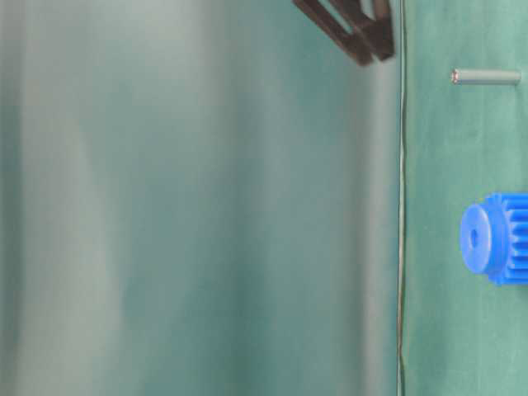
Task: Insert the shaft placed at a random location into the center hole of the small gear at another random location.
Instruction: 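Move the open right gripper left and lower it around the silver shaft, then close the right gripper on the upright silver shaft and lift it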
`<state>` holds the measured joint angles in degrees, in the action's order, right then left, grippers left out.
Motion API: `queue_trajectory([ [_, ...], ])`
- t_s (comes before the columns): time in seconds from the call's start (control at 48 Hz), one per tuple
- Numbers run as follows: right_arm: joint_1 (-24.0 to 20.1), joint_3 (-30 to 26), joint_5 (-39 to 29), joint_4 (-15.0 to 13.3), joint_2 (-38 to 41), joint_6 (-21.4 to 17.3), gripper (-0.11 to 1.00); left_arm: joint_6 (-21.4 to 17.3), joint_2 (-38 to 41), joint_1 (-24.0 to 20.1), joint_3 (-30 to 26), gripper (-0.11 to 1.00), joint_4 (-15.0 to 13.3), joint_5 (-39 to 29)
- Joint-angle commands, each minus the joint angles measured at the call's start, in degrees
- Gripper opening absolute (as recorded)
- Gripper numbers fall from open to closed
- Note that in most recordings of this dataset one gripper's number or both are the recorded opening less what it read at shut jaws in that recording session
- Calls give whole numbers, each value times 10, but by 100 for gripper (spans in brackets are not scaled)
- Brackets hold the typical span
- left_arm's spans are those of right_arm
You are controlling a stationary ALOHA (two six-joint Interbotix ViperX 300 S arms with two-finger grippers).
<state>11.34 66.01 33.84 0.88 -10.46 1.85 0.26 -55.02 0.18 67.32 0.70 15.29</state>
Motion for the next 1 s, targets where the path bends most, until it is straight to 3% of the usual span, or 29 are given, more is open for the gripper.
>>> queue_trajectory([
  [0.0,2,-14,29,8,25,9,86,0,4,0,-11,0,2,2],
  [0.313,15,-22,71,26,104,9,86,0,4,0,-11,0,2,2],
  [0.729,17,-33,71,26,124,9,81,-1,4,-1,-11,0,2,-1],
  [0.834,16,-33,68,20,124,11,67,-1,4,-1,-11,0,2,-1],
  [0.98,16,-33,61,11,124,11,26,-1,4,0,-11,0,2,-1],
])
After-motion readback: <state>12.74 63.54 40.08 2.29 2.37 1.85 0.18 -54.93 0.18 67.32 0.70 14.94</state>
